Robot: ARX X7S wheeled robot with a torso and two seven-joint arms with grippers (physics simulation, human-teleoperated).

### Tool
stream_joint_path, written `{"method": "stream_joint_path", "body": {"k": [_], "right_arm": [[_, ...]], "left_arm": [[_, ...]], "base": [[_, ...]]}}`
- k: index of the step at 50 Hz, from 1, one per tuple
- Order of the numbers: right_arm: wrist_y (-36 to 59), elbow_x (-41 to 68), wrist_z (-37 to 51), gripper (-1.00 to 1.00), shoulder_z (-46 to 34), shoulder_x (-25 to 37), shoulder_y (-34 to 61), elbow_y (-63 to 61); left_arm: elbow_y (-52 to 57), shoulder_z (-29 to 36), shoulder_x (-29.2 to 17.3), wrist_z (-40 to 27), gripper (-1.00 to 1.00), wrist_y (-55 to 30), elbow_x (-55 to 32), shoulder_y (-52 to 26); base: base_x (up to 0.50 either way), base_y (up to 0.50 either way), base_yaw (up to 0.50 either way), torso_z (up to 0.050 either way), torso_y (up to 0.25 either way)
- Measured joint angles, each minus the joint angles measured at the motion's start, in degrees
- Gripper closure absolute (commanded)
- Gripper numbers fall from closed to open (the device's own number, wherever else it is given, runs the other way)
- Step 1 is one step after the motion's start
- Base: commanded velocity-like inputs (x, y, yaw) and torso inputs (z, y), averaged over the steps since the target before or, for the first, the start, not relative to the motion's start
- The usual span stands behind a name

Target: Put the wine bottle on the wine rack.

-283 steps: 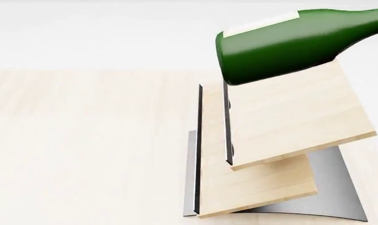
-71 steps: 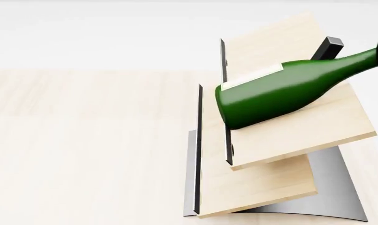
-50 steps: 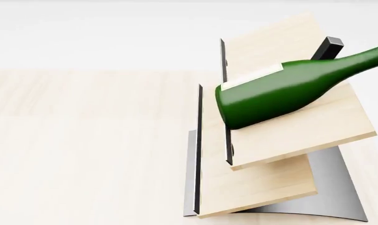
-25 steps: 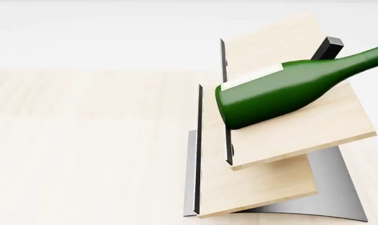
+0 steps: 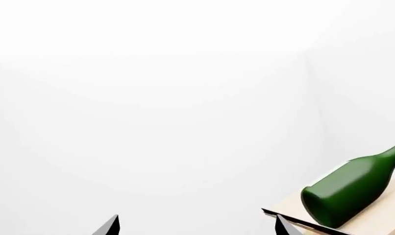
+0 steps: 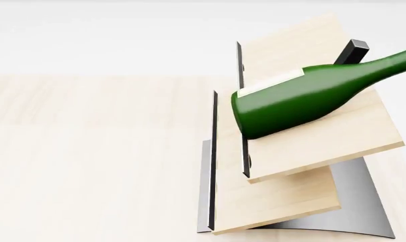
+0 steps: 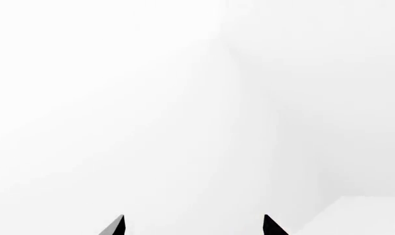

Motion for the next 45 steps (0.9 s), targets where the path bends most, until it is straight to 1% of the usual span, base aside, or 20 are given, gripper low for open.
{"method": "stream_joint_path", "body": {"k": [16, 28, 33, 45], "right_arm": [[-2.1, -8.9, 5.0, -1.00, 1.4, 3.6, -4.0, -6.9], [-3.9, -10.5, 7.3, -1.00, 5.4, 6.9, -9.3, -13.0], [-5.0, -10.5, 8.2, -1.00, 8.7, 8.4, -12.9, -16.2], [-6.8, -9.8, 9.9, -1.00, 21.9, 10.2, -24.6, -25.7]], "left_arm": [[0.0, 0.1, -0.1, -0.2, -1.00, 0.0, 0.0, -0.1], [0.0, 0.3, -0.2, -0.3, -1.00, -0.1, 0.1, -0.1], [-0.1, 0.3, -0.2, -0.4, -1.00, 0.0, 0.1, -0.2], [-0.2, 0.4, -0.3, -0.5, -1.00, 0.0, 0.0, -0.3]], "base": [[0.00, 0.00, 0.00, 0.000, 0.000], [0.00, 0.00, 0.00, 0.000, 0.000], [0.00, 0.00, 0.00, 0.000, 0.000], [0.00, 0.00, 0.00, 0.000, 0.000]]}}
